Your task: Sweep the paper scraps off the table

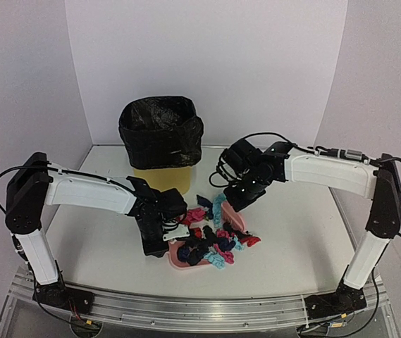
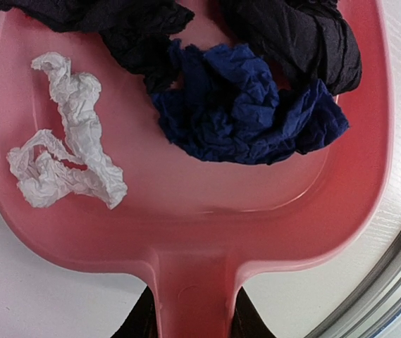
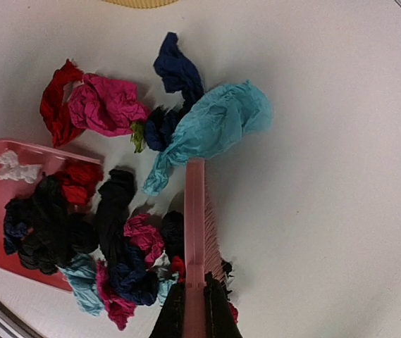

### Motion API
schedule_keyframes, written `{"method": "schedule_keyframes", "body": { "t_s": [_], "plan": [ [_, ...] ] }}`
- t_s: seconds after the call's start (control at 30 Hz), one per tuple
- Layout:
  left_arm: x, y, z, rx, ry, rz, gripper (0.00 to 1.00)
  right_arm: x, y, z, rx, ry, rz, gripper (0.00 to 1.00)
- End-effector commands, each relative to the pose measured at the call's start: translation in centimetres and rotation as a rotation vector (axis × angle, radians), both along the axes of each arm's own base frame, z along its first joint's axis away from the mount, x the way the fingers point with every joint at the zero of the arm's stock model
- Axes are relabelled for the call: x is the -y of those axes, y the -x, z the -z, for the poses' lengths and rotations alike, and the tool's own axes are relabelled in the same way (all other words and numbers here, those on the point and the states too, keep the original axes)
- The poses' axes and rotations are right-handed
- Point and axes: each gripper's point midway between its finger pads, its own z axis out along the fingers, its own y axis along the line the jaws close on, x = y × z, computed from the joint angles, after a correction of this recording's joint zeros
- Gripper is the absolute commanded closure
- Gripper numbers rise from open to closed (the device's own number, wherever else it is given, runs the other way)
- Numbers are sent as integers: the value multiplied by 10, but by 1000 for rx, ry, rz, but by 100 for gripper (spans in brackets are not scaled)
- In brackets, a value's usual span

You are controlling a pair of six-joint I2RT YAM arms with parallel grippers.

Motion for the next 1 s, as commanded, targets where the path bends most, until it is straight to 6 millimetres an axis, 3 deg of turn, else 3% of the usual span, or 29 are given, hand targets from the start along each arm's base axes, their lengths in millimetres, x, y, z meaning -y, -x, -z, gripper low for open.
{"method": "schedule_keyframes", "body": {
  "t_s": [0.0,0.17,0.43,0.63,0.97],
  "plan": [
    [3,1,2,-8,1,-22,100,-33,24,7,-83,-64,45,100],
    [5,0,2,-5,13,-33,100,-52,31,-4,-89,-124,97,100],
    [8,-2,-1,10,43,-42,100,-59,27,-16,-64,-175,165,100],
    [9,-2,-8,41,94,-28,100,-38,13,-37,71,-139,201,100],
    [18,-3,-29,106,253,-20,100,18,2,-76,295,-73,308,100]
  ]
}}
